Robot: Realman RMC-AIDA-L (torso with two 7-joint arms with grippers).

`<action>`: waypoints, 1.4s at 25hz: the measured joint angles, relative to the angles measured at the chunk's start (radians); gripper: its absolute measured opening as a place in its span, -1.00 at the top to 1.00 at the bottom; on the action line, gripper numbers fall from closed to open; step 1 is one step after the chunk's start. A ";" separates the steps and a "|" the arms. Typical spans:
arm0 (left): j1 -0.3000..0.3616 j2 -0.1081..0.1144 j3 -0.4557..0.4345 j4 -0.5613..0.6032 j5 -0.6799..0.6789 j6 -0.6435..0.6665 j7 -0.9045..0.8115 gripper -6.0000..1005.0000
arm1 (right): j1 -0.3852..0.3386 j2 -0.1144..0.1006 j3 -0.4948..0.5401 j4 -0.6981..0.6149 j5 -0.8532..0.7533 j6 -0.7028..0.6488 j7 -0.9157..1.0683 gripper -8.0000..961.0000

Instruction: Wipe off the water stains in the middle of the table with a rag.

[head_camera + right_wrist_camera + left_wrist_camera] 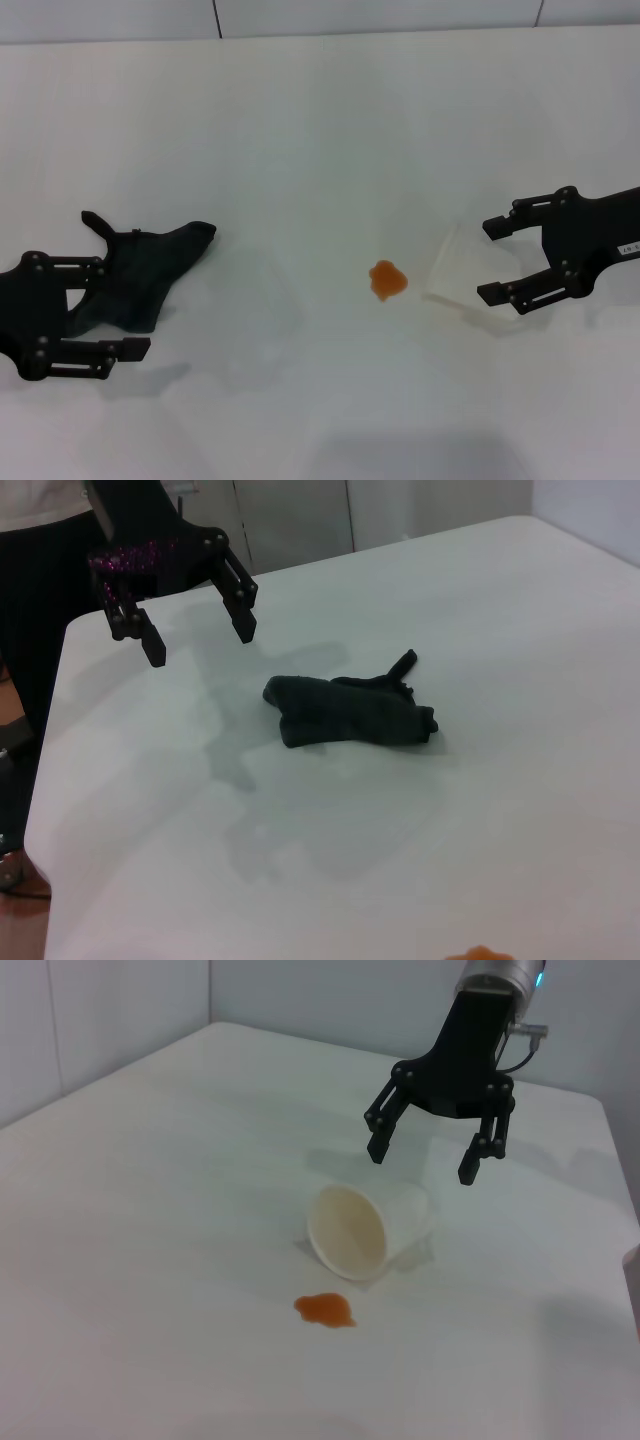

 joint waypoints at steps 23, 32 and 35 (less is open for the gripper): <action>-0.006 -0.002 0.005 0.008 0.002 0.008 0.003 -0.47 | 0.022 0.000 -0.030 -0.118 -0.096 0.015 0.190 -0.76; -0.023 -0.002 0.039 0.010 0.008 0.010 -0.001 -0.46 | 0.173 -0.006 -0.113 -0.248 -0.334 -0.116 0.565 -0.76; -0.028 -0.003 0.046 0.011 0.008 0.010 -0.001 -0.46 | 0.245 -0.001 -0.130 -0.228 -0.414 -0.158 0.649 -0.76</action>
